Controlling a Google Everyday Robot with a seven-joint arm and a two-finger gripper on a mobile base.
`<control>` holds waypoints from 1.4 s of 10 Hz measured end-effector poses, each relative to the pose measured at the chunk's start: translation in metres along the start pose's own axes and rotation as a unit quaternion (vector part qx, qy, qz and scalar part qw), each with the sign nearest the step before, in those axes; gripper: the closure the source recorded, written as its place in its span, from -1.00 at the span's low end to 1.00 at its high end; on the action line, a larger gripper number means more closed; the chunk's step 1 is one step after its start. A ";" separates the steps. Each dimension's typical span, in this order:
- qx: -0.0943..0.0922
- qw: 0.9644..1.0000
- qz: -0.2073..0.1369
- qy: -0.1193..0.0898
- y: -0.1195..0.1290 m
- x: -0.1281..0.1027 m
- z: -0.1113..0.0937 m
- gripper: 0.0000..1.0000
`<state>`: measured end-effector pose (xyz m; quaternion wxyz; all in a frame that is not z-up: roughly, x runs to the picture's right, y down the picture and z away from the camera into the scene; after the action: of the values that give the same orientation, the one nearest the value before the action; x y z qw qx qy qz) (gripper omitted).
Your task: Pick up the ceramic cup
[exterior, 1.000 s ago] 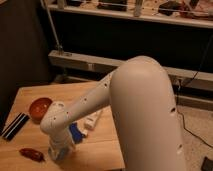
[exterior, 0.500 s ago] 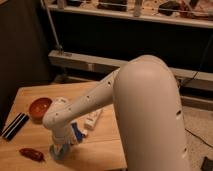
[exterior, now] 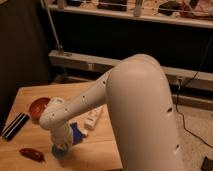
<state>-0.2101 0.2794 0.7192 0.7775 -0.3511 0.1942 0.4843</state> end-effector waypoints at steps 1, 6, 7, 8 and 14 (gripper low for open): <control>0.001 1.000 0.005 0.002 0.000 -0.002 -0.003 1.00; 0.005 0.997 0.069 0.018 -0.022 -0.018 -0.095 1.00; 0.009 0.996 0.084 0.024 -0.028 -0.020 -0.120 1.00; 0.016 0.994 0.100 0.032 -0.036 -0.020 -0.143 1.00; 0.042 0.979 0.189 0.067 -0.083 -0.032 -0.222 1.00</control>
<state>-0.1423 0.0735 0.6190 0.6712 -0.3068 0.3286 0.5894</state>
